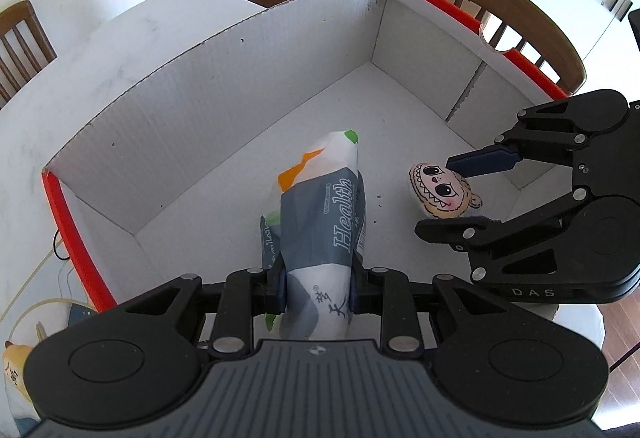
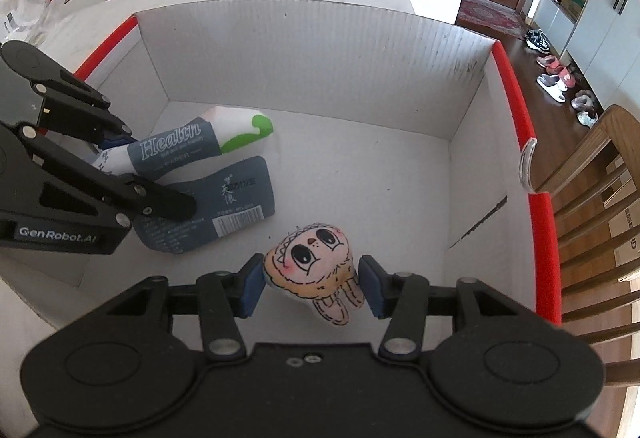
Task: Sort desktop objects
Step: 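Open both tools to drop the carton and plush into the red box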
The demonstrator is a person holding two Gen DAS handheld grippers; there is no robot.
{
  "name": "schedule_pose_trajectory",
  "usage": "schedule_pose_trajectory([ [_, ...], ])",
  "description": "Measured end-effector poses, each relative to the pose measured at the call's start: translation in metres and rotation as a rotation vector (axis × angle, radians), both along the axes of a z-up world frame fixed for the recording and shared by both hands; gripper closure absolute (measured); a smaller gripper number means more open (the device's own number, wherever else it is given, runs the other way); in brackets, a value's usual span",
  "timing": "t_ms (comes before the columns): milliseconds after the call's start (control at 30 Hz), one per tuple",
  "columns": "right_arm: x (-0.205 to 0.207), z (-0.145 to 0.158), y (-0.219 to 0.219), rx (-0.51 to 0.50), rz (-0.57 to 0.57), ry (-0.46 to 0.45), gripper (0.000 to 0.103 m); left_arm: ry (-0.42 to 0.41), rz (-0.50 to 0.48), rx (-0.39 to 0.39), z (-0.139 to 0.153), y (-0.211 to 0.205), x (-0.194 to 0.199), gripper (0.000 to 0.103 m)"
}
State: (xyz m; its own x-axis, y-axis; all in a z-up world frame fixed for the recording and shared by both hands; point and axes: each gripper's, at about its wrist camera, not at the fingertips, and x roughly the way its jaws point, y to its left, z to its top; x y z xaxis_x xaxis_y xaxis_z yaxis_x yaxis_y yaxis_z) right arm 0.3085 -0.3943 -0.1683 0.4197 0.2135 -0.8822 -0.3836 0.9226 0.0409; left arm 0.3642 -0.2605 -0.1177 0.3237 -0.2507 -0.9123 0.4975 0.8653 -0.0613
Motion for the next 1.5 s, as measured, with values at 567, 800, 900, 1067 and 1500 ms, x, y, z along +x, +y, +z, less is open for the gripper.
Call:
schedule_pose_trajectory([
  [567,-0.012,0.036,-0.019,0.067,0.002,-0.058,0.033,-0.078,0.037,-0.037,0.025,0.013,-0.019,0.035],
  [800,-0.024,0.056,-0.028,0.102,0.026,-0.091,0.029,-0.111,0.063,-0.089,0.042,0.020,-0.030,0.035],
  [900,-0.030,0.061,-0.029,0.126,0.022,-0.098,0.028,-0.138,0.065,-0.103,0.051,0.022,-0.038,0.035],
  [1067,-0.037,0.068,-0.030,0.159,0.018,-0.120,0.019,-0.173,0.092,-0.145,0.066,0.029,-0.049,0.035],
  [1500,-0.055,0.089,-0.020,0.256,0.008,-0.203,0.002,-0.235,0.132,-0.213,0.084,0.057,-0.078,0.026],
])
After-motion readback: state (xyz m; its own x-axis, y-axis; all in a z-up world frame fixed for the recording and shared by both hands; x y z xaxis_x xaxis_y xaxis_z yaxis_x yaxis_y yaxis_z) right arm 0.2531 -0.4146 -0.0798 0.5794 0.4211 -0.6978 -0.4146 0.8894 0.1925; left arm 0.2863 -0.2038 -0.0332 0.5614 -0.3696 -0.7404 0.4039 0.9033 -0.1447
